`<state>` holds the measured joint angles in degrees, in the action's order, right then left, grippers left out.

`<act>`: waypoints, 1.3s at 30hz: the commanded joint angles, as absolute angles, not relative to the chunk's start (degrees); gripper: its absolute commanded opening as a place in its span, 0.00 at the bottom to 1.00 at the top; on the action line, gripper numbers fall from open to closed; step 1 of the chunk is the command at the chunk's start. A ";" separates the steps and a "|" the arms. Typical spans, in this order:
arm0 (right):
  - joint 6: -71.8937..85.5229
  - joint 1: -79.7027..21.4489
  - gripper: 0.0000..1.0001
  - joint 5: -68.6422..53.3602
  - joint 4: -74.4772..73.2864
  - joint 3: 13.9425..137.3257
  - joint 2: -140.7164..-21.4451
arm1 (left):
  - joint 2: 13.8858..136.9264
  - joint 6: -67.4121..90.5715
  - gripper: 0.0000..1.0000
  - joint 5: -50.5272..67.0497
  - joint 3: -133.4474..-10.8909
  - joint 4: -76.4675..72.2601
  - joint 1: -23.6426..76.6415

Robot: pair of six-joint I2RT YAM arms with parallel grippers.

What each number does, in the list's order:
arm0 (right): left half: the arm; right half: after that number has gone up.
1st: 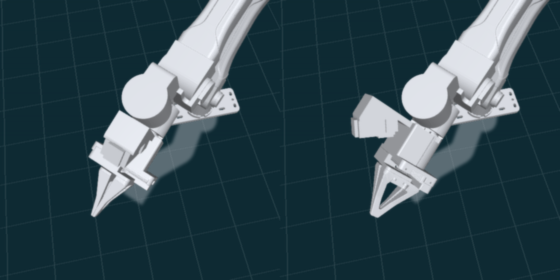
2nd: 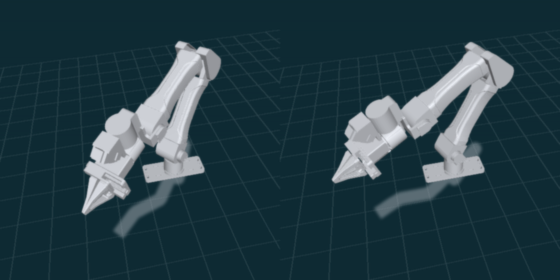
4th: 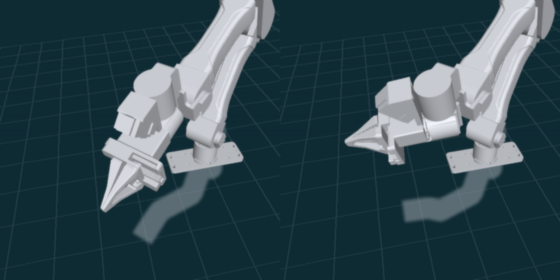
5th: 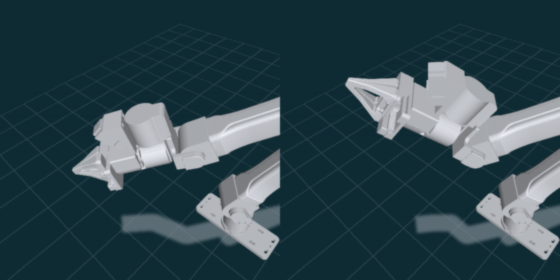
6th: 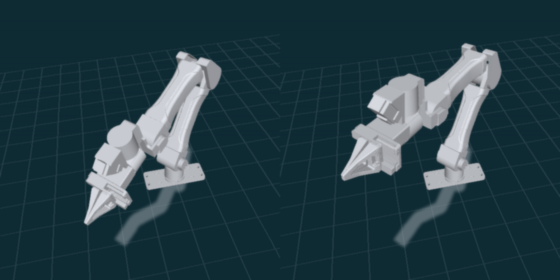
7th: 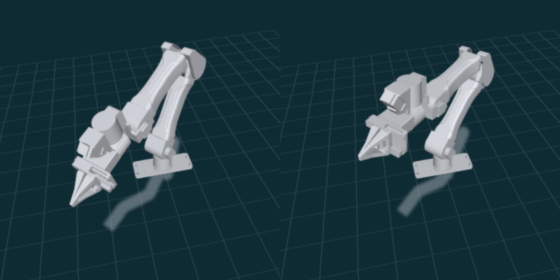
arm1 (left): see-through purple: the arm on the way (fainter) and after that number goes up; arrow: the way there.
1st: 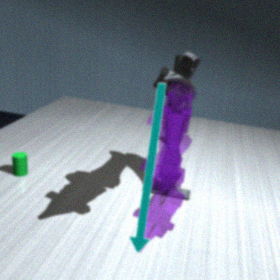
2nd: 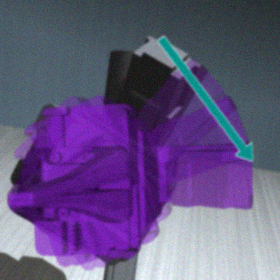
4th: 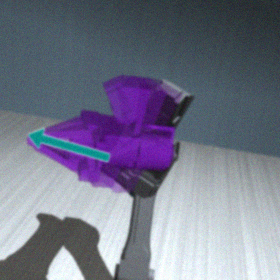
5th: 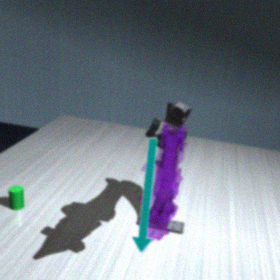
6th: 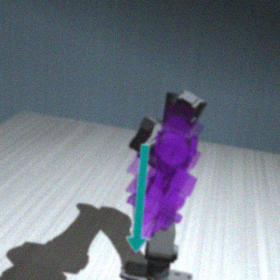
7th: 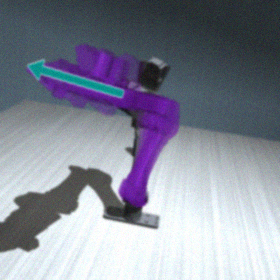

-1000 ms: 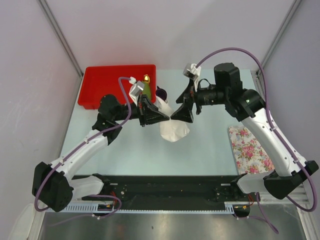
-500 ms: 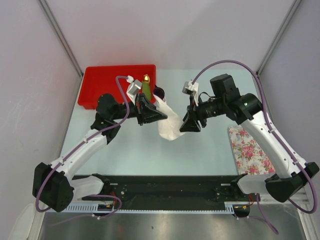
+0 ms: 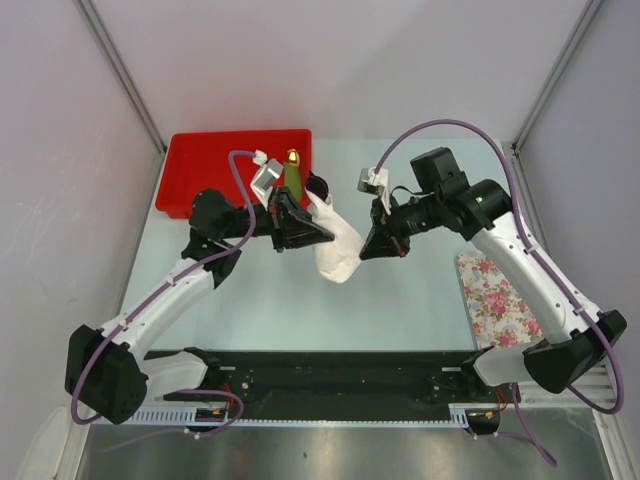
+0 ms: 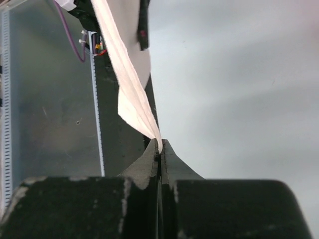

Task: Place the utensils on the paper napkin and roll it up

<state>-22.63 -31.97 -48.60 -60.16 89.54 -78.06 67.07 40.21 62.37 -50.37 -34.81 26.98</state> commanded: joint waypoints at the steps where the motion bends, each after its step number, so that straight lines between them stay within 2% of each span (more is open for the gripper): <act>1: -25.74 -31.20 0.00 -46.24 -57.22 91.76 -78.84 | 65.22 46.13 0.00 63.63 -51.86 -43.68 27.07; 14: -23.30 -37.08 0.00 -46.58 -47.04 90.53 -81.83 | 66.09 49.48 0.00 62.49 -52.82 -46.76 31.11; 24: -9.85 -40.43 0.00 -50.27 -34.11 84.91 -80.68 | 67.23 51.32 0.00 60.91 -52.65 -48.60 31.99; 27: -7.91 -39.99 0.00 -49.22 -33.05 84.46 -80.77 | 67.50 51.94 0.00 59.25 -52.21 -47.55 31.82; 32: -3.00 -33.24 0.01 -46.07 -32.61 84.29 -81.03 | 68.11 51.50 0.00 55.12 -51.06 -43.16 28.23; 33: -2.12 -31.92 0.02 -45.45 -32.52 84.29 -81.12 | 68.29 51.42 0.00 53.37 -51.15 -41.59 27.43; 36: 1.48 -25.77 0.21 -42.63 -32.61 85.42 -81.65 | 69.08 50.10 0.00 50.90 -52.20 -37.90 24.62; 37: 2.02 -23.23 0.35 -41.93 -32.69 86.04 -81.82 | 69.17 49.58 0.00 50.02 -52.56 -36.92 23.65; 39: 3.69 -20.84 0.39 -38.86 -33.74 89.01 -82.09 | 69.00 46.59 0.00 48.09 -53.70 -32.38 22.86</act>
<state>-1.06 -25.69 -45.30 -35.99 84.29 -81.45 69.41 49.30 53.39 -50.37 -37.76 24.47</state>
